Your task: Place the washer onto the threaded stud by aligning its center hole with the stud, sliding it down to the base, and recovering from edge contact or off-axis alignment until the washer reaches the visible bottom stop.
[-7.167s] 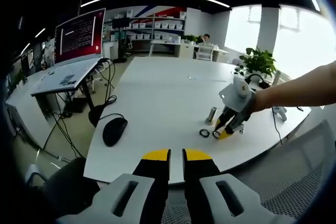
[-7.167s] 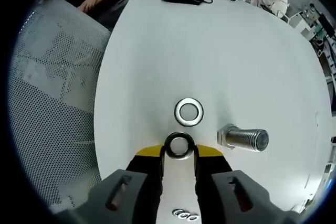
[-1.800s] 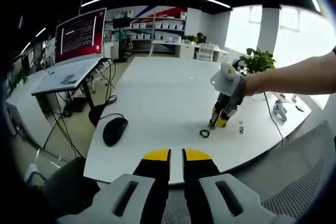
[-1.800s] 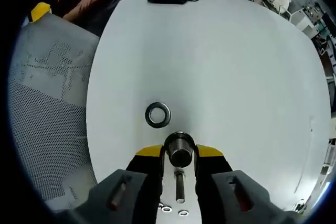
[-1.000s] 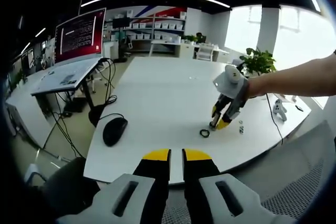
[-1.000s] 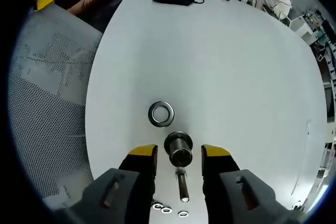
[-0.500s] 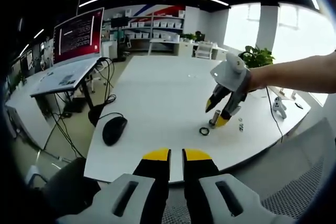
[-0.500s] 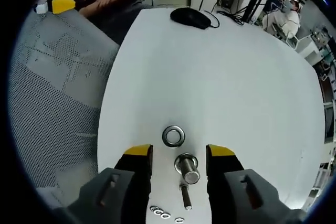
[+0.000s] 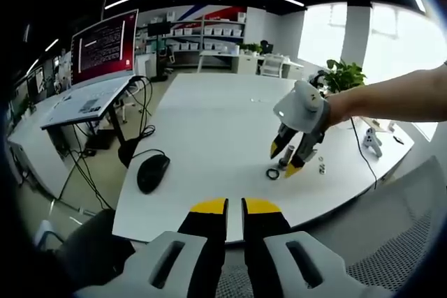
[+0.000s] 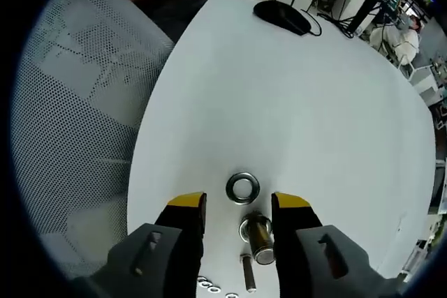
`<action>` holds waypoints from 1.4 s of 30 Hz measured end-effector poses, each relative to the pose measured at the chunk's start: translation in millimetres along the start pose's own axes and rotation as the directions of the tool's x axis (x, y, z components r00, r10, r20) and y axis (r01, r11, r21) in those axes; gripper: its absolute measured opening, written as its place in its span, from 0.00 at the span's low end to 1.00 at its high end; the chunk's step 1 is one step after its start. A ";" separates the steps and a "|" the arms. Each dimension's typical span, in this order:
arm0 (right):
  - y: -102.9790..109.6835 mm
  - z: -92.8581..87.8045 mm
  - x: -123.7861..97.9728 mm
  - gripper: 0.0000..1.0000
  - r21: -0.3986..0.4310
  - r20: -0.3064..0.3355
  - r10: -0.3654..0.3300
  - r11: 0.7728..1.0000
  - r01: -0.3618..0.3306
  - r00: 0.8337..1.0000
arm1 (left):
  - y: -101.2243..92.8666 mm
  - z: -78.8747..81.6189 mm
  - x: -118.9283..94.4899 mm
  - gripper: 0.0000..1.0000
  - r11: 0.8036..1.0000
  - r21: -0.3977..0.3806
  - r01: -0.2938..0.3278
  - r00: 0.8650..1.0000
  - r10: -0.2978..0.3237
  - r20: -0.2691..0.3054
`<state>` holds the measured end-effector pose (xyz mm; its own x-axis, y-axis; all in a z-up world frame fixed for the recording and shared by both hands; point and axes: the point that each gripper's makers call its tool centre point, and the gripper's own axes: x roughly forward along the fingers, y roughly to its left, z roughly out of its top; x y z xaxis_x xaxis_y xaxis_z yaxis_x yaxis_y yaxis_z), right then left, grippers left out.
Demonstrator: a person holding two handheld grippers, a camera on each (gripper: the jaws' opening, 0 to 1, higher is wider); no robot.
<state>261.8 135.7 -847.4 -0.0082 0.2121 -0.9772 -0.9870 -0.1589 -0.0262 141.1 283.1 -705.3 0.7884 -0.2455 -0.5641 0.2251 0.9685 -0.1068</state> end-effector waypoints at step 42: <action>-3.6 -10.5 22.6 0.36 -0.002 -0.058 0.026 1.000 -0.026 0.998 | 0.7 1.1 0.3 0.05 1.000 -0.008 -0.001 1.000 0.001 0.010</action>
<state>266.8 130.9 -871.6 -0.0248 0.1512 -0.9882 -0.9860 -0.1665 -0.0008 142.1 283.6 -704.7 0.7942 -0.2446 -0.5563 0.2196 0.9691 -0.1126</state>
